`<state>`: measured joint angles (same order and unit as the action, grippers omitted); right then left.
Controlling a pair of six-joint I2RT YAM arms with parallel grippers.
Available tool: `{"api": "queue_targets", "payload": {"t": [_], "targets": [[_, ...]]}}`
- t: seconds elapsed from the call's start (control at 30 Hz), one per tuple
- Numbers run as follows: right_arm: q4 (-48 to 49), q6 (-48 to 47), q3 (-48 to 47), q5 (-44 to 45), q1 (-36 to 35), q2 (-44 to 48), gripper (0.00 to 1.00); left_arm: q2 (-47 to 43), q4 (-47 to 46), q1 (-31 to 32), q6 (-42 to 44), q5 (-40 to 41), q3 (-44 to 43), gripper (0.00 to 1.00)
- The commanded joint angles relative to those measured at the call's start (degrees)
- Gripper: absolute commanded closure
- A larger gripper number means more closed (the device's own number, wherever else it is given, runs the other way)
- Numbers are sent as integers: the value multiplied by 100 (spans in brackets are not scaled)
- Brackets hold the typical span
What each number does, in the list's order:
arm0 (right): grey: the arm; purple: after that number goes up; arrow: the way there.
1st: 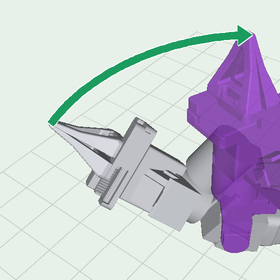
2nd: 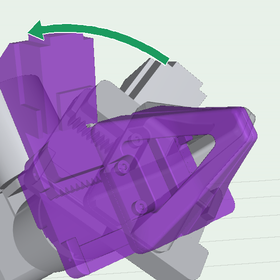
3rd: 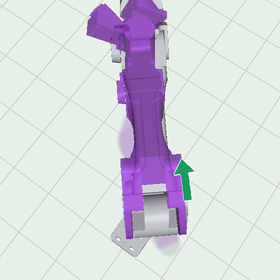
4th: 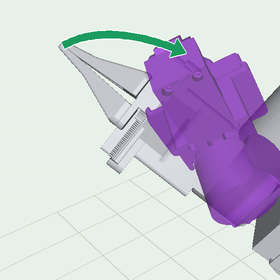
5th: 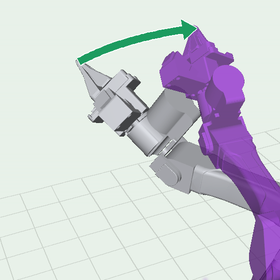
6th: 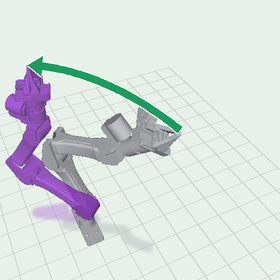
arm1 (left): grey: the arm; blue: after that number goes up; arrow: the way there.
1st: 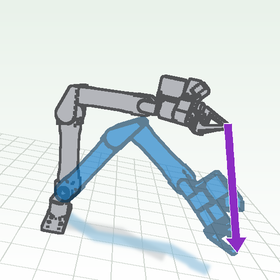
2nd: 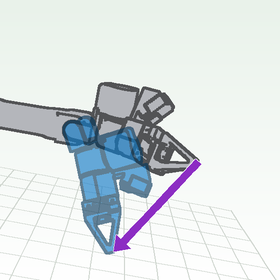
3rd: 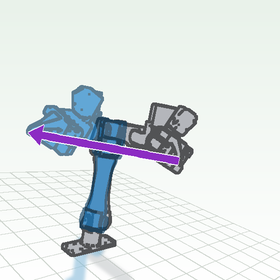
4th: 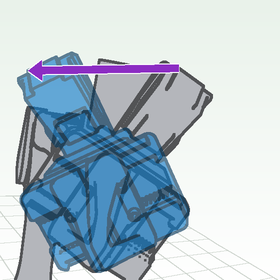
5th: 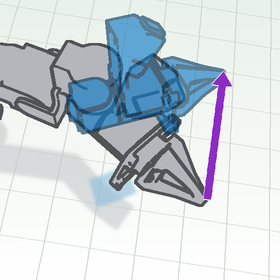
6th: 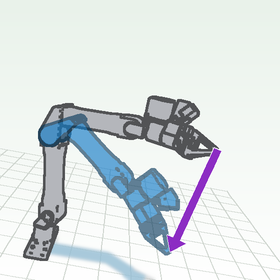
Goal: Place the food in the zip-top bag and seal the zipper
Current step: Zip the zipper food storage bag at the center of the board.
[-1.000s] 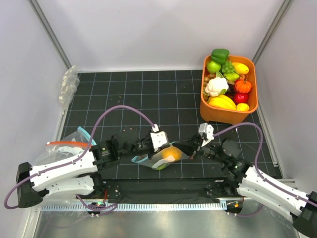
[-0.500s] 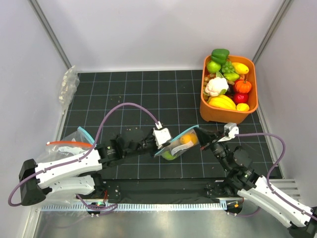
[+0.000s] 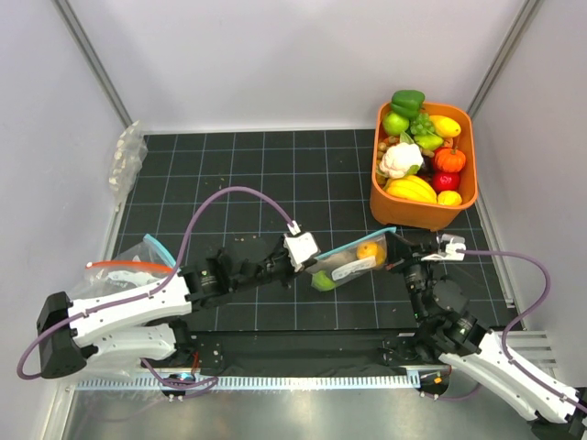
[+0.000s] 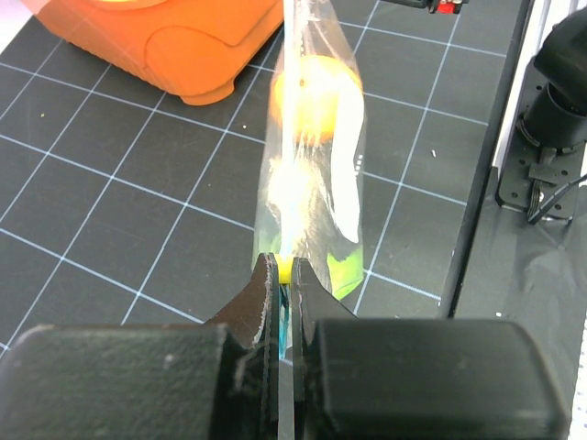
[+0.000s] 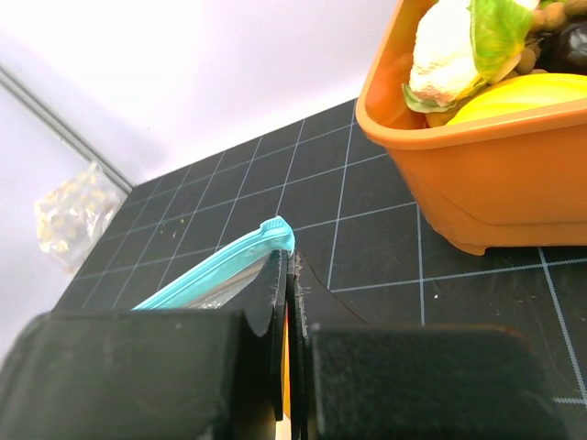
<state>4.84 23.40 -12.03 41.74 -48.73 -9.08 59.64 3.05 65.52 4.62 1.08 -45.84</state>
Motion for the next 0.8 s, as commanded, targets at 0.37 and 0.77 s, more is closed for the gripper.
{"api": "queue_targets", "payload": {"t": [0.37,0.77], "targets": [[-290,-11,-45,2470,188,407,99,-119,600,-285,-427,525,-56,100],[-81,-133,-71,2287,188,293,99,-92,706,-724,-937,666,32,100]]}}
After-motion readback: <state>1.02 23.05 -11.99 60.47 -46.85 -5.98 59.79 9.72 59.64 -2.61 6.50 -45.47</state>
